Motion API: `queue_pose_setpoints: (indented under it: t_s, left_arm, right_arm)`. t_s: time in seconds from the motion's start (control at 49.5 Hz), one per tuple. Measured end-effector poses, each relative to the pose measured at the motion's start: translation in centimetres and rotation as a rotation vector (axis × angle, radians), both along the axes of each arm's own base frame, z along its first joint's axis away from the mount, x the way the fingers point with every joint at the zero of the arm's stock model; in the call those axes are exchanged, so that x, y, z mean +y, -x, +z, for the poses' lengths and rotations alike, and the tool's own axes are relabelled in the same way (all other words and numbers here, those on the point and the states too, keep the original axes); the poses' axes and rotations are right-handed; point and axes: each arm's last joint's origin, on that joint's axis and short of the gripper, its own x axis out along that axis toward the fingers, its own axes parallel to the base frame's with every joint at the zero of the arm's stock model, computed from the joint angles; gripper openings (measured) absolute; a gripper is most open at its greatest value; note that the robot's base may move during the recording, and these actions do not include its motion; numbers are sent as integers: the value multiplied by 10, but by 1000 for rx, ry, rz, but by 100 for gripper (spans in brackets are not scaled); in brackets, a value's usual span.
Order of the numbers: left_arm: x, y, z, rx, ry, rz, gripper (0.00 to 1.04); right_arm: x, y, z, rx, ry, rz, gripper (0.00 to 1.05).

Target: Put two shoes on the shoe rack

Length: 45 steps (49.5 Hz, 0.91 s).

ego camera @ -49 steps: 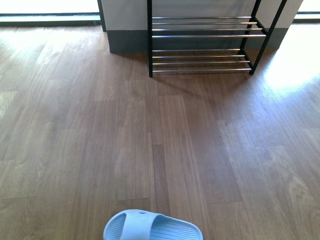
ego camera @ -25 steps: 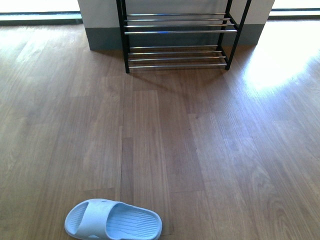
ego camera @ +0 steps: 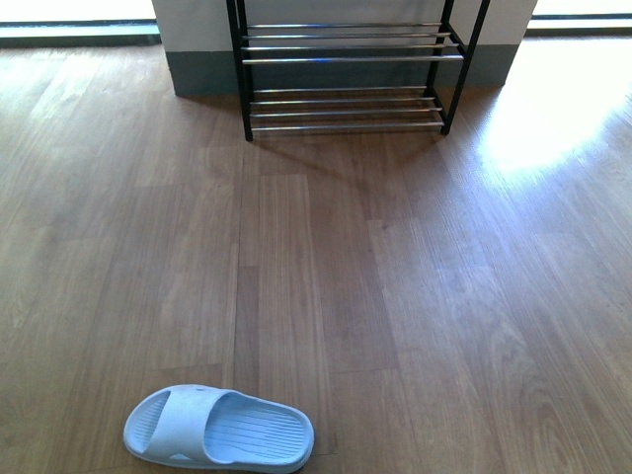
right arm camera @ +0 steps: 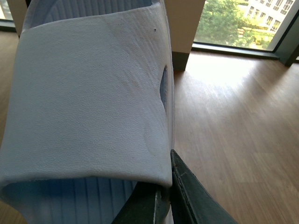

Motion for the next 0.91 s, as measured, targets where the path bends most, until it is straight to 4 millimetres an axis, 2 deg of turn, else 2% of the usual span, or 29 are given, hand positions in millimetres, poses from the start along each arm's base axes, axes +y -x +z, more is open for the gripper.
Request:
queue_pose_setpoints:
  t_s: [0.627,0.768,0.91]
  left_arm:
    - [0,0,0,2,3,5,95]
    - [-1,-2,-3,301,141,203,95]
    - [-4,-11,-13,481,405,194,95]
  right_arm:
    - [0,0,0,0,0,0,2]
    - [0,0,0,0,0,0,2]
    - [0,0,0,0,0,0,2]
